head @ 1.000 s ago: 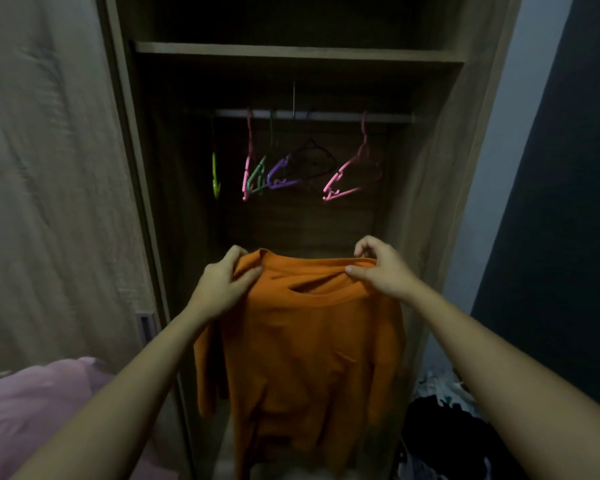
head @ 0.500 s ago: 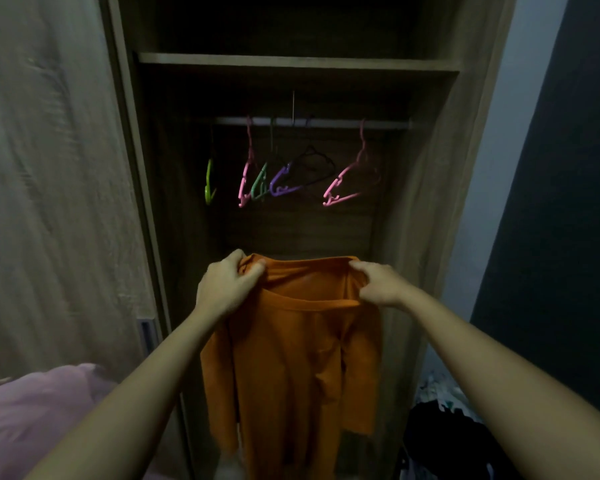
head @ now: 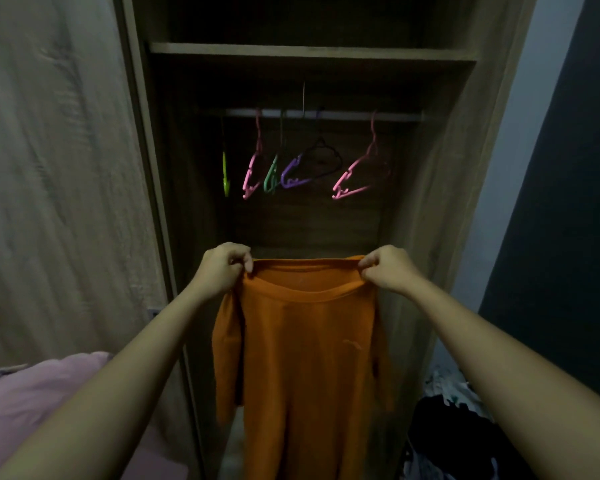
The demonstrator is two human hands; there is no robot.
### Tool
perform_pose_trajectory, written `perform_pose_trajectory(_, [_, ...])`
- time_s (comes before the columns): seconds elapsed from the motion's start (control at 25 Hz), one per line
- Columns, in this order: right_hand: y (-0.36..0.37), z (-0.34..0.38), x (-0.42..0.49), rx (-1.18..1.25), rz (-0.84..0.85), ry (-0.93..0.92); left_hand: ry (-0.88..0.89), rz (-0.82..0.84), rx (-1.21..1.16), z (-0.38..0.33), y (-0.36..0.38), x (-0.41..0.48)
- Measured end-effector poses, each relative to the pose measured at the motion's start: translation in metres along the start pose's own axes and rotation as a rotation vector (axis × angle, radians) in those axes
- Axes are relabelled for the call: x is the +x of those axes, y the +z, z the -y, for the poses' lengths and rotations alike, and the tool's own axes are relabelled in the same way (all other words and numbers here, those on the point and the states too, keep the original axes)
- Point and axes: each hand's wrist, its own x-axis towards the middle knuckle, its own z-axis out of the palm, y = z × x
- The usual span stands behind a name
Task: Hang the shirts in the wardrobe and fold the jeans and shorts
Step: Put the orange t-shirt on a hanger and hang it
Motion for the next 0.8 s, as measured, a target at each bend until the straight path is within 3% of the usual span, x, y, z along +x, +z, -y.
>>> perform_pose_trajectory(0.12, [0.004, 0.009, 0.002, -0.013, 0.004, -0.027, -0.013, -0.022, 0.282, 0.003, 0.012, 0.002])
perform_pose_trajectory(0.2, [0.009, 0.017, -0.001, -0.042, 0.025, -0.041, -0.118, 0.177, 0.499, 0.007, 0.024, -0.002])
perform_pose_trajectory(0.28, [0.015, 0.020, -0.002, -0.058, 0.036, -0.030, -0.164, 0.244, 0.577, 0.015, 0.023, -0.004])
perform_pose_trajectory(0.4, [0.023, 0.018, -0.002, -0.051, 0.065, 0.006, -0.170, 0.151, 0.421, 0.025, 0.002, 0.001])
perform_pose_trajectory(0.64, [0.038, 0.033, -0.005, 0.031, 0.119, 0.079, -0.129, 0.134, 0.099, 0.033, -0.013, -0.008])
perform_pose_trajectory(0.8, [0.046, 0.038, -0.006, 0.141, 0.097, 0.084, -0.291, 0.171, -0.243, 0.037, -0.011, -0.004])
